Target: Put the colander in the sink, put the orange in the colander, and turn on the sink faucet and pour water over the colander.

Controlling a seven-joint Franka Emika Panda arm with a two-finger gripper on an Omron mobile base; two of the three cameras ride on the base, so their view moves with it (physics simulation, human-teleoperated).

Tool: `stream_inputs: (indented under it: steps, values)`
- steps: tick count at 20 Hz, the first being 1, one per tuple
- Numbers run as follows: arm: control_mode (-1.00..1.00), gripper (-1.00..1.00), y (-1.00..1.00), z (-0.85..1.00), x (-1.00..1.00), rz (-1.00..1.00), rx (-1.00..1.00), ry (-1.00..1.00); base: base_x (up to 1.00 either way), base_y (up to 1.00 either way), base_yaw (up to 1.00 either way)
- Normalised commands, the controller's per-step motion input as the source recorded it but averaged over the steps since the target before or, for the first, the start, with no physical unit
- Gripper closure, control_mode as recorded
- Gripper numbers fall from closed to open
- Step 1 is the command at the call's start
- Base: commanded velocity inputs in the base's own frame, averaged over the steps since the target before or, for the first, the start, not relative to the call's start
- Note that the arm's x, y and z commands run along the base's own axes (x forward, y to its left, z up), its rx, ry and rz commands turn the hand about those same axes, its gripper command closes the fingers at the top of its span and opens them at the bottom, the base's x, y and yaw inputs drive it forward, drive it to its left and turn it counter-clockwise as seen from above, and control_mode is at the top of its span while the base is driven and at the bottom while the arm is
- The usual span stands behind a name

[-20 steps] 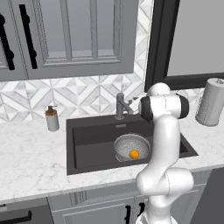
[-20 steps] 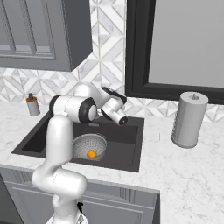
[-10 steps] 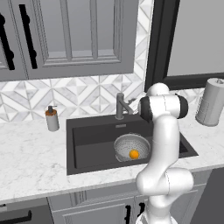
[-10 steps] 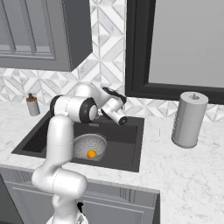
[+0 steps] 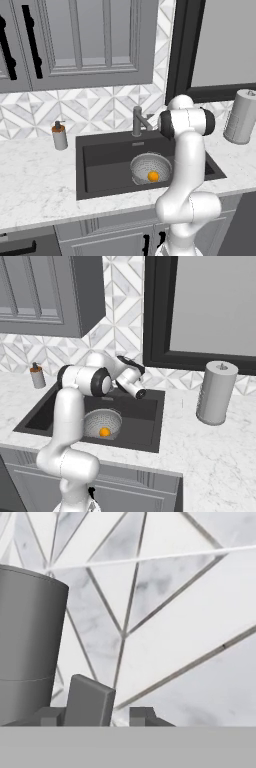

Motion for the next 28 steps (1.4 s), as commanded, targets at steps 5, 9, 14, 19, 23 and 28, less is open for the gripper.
stream_inputs:
  steps: [5,9,14,19,23,28]
  values:
    - [-1.0,1.0,-0.39,-0.07,0.11,-0.06,0.0,0.0,0.0,0.0,0.0]
    - [-1.0,1.0,-0.45,-0.13,0.15,-0.07,0.0,0.0,0.0,0.0,0.0]
    - [-1.0,1.0,-0.46,-0.13,0.17,-0.1,0.0,0.0,0.0,0.0,0.0]
    - [-1.0,1.0,-0.53,-0.14,0.18,-0.05,0.0,0.0,0.0,0.0,0.0]
    - [-1.0,1.0,-0.62,-0.16,0.21,-0.02,0.0,0.0,0.0,0.0,0.0]
    - [-1.0,1.0,-0.67,-0.21,0.24,0.0,0.0,0.0,0.0,0.0,0.0]
